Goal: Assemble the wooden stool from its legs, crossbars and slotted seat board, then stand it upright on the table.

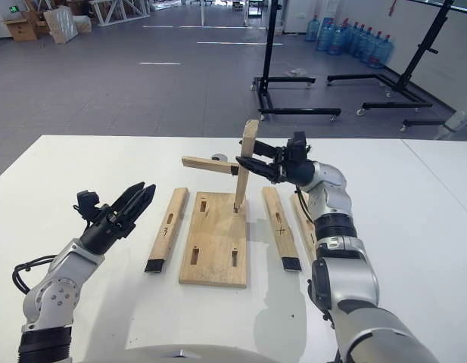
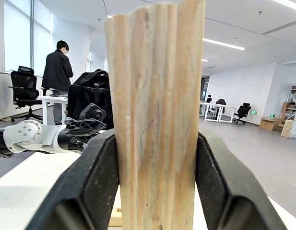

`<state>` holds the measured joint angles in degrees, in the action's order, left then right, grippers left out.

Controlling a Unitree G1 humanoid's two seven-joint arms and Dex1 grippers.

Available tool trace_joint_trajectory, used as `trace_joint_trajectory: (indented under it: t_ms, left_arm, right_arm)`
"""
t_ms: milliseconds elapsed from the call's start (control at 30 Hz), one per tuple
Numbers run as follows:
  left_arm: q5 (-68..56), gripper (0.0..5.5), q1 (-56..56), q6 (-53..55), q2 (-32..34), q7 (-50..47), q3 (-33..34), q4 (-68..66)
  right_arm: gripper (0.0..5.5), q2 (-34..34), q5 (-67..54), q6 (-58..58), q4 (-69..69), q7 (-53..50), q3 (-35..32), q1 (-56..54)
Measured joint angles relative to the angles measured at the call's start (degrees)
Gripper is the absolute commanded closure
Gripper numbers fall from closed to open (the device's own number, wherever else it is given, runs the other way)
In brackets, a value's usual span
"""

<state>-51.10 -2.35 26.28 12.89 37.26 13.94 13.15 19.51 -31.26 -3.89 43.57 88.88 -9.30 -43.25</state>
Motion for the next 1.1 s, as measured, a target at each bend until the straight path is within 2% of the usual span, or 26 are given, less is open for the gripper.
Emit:
trace_joint_trajectory:
  t_ms: [500,867,1100]
  left_arm:
    - [0.42,1.01,3.52,1.05,2.41,2.58,-0.02,-5.59]
    - [1.39,1.01,3.51,0.08,2.38,3.31,0.35,-7.47]
    - [2.2,1.01,3.54,-0.97,2.09,4.48,0.39,-9.0]
  right_arm:
    - [3.43,-2.57,2.07,-9.16,8.25,1.08,-0.62,-0.5]
    - [3.44,0.32,-0.28,-1.28,8.09,2.85,5.21,-1.13]
    - [3.44,1.39,-0.24,-0.53,13.72,3.37,5.47,-3.67]
